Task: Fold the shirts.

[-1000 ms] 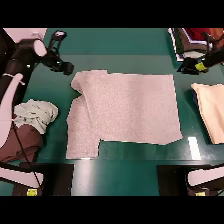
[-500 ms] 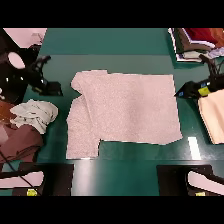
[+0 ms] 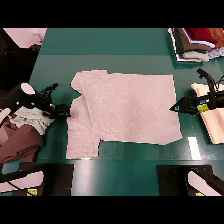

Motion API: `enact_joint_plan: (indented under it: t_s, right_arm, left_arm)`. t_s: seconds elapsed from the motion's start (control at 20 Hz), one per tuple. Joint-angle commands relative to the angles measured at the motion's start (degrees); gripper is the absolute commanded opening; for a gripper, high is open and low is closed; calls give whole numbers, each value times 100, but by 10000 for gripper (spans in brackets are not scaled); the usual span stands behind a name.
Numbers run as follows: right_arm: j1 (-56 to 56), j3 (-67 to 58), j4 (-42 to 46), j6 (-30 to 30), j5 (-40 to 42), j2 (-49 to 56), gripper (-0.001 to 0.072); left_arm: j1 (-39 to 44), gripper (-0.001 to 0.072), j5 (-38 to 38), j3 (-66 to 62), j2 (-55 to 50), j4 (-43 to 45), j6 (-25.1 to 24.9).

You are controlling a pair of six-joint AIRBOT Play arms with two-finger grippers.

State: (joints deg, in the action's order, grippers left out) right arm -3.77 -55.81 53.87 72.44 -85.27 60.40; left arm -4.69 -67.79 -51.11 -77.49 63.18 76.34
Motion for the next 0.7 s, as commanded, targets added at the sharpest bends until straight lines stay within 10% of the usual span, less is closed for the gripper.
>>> enact_joint_plan:
  t_s: [0.0, 0.05, 0.2, 0.65]
  right_arm:
    - [-4, 85, -11, 72, 116, -304, 473]
    - [-4, 85, 39, 127, 114, -348, 473]
    - [-4, 85, 780, 629, 92, -516, 473]
    - [-245, 769, 1921, 1528, -584, -595, 473]
  left_arm:
    - [2, 467, 236, 334, 0, -365, -33]
    - [2, 456, 238, 339, 0, -448, -33]
    - [2, 23, 249, 319, 2, -599, -44]
    - [2, 24, 238, 101, 1132, -625, -337]
